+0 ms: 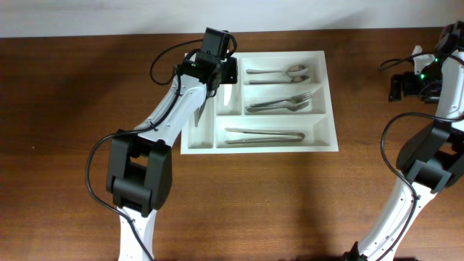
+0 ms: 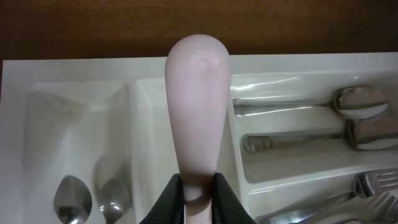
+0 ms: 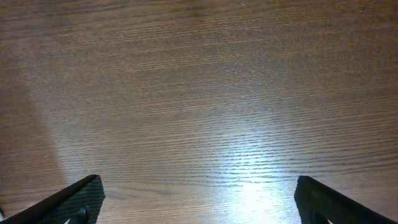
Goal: Pack container
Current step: 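Lift the knife and carry it right into the tray's second-left compartment, then open the left gripper to release the knife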
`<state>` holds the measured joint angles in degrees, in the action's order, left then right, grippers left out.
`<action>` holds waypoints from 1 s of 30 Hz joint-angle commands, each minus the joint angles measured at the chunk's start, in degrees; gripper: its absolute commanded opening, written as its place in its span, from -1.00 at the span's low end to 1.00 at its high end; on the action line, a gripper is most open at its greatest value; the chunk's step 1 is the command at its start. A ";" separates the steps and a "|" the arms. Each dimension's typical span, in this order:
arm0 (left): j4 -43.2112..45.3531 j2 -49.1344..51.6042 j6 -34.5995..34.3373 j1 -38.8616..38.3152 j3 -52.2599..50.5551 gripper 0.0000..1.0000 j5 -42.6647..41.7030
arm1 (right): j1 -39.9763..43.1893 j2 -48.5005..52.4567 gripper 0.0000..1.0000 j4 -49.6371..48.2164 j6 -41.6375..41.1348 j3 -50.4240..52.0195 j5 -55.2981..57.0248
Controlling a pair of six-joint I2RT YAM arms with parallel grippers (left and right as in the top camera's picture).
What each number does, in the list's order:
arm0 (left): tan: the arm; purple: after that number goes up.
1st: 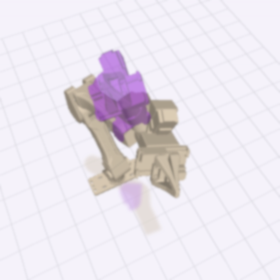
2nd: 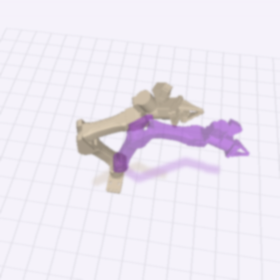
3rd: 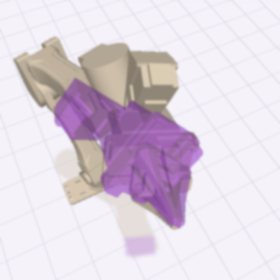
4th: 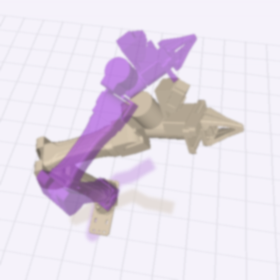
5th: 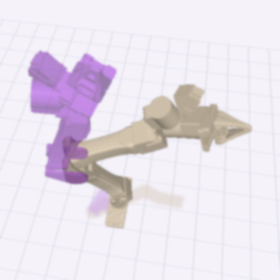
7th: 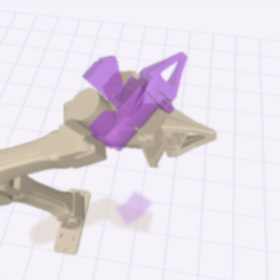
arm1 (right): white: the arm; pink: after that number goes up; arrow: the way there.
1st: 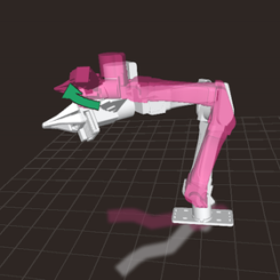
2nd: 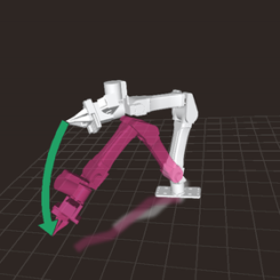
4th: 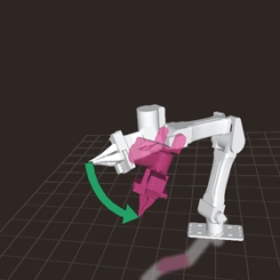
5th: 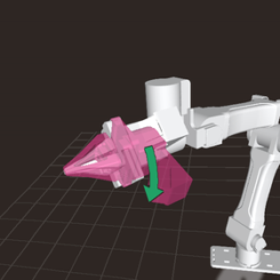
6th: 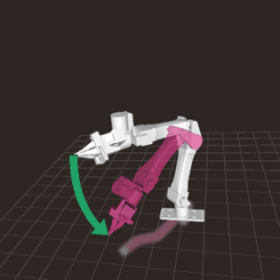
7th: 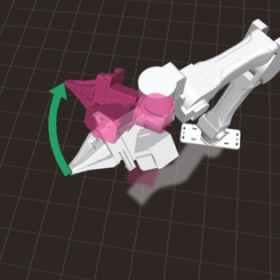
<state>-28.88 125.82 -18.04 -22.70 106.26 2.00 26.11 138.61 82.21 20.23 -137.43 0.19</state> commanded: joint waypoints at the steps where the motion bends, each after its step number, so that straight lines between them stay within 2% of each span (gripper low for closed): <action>1: 0.15 0.33 -0.57 0.46 0.72 -0.77 0.83 | -0.22 -1.20 0.98 -0.04 0.52 0.28 0.28; 5: -0.07 0.83 -0.57 0.46 0.72 -0.68 0.83 | -0.22 -1.20 0.97 -0.04 0.52 0.28 0.28; 23: -0.28 3.52 -0.50 0.46 0.70 -0.67 0.81 | -0.22 -1.20 0.97 -0.04 0.52 0.28 0.28; 30: -0.24 3.78 -0.50 0.46 0.70 -0.51 0.83 | -0.22 -1.20 0.97 -0.02 0.52 0.28 0.28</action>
<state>-29.30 129.25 -18.26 -22.70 106.26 2.02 26.11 138.61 82.21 20.21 -137.43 0.16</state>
